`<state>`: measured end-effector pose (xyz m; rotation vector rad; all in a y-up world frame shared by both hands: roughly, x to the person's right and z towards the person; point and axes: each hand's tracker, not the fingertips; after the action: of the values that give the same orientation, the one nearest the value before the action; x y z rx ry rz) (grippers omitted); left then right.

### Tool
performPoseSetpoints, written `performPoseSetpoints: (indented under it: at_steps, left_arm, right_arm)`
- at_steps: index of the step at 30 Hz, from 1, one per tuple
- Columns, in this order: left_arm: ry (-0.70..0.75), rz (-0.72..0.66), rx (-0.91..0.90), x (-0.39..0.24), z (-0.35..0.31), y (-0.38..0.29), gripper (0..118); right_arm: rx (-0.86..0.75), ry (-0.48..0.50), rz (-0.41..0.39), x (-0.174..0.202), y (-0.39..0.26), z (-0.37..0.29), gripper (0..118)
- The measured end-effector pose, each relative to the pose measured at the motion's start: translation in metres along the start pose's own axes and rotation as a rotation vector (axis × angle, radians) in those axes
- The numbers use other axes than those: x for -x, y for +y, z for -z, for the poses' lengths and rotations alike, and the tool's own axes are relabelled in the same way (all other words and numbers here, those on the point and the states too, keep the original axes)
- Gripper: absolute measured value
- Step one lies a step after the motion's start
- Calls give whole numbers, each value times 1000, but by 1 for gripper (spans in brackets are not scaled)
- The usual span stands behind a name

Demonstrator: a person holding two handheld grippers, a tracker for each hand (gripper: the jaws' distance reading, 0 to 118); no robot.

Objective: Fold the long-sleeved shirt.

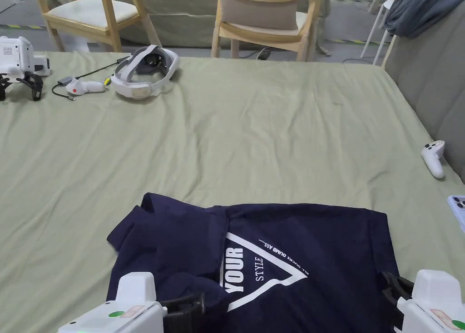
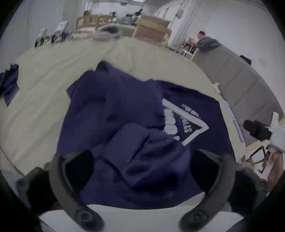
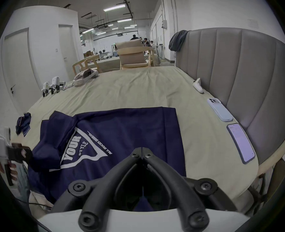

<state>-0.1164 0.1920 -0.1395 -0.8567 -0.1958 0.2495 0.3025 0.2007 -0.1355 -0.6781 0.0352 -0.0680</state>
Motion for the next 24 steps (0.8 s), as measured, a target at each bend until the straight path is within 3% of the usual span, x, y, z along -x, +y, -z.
performPoseSetpoints:
  at_steps: [6,7,9,10,13,15,16,17,18,19,21,24]
  left_arm:
    - [72,7,-81,6,-17,97,106]
    - [80,10,-130,12,-14,112,86]
    - [123,40,-147,16,5,130,16]
    - [203,71,-122,19,16,144,15]
    - [161,42,-95,43,52,173,6]
    - [160,-18,-8,58,78,187,6]
    - [183,20,40,61,92,192,24]
    - [198,70,91,64,103,197,52]
    - [202,83,136,70,111,201,87]
    - [202,27,108,73,119,205,111]
    - [174,20,135,78,123,209,103]
    - [199,-18,225,85,140,215,106]
  right_arm:
    - [-25,-34,7,-7,16,8,0]
    - [-40,-34,7,-7,20,10,0]
    - [-66,-49,-1,-6,30,16,0]
    - [-74,-45,-3,-6,34,20,0]
    - [-80,-47,-13,-3,45,33,0]
    - [-77,-40,-15,-3,49,41,0]
    - [-73,-35,-15,-2,50,45,0]
    - [-70,-30,-16,-1,51,48,0]
    - [-69,-26,-18,0,51,51,0]
    - [-65,-25,-22,1,52,54,0]
    - [-54,-20,-26,1,53,61,0]
    - [-40,-17,-28,0,53,72,0]
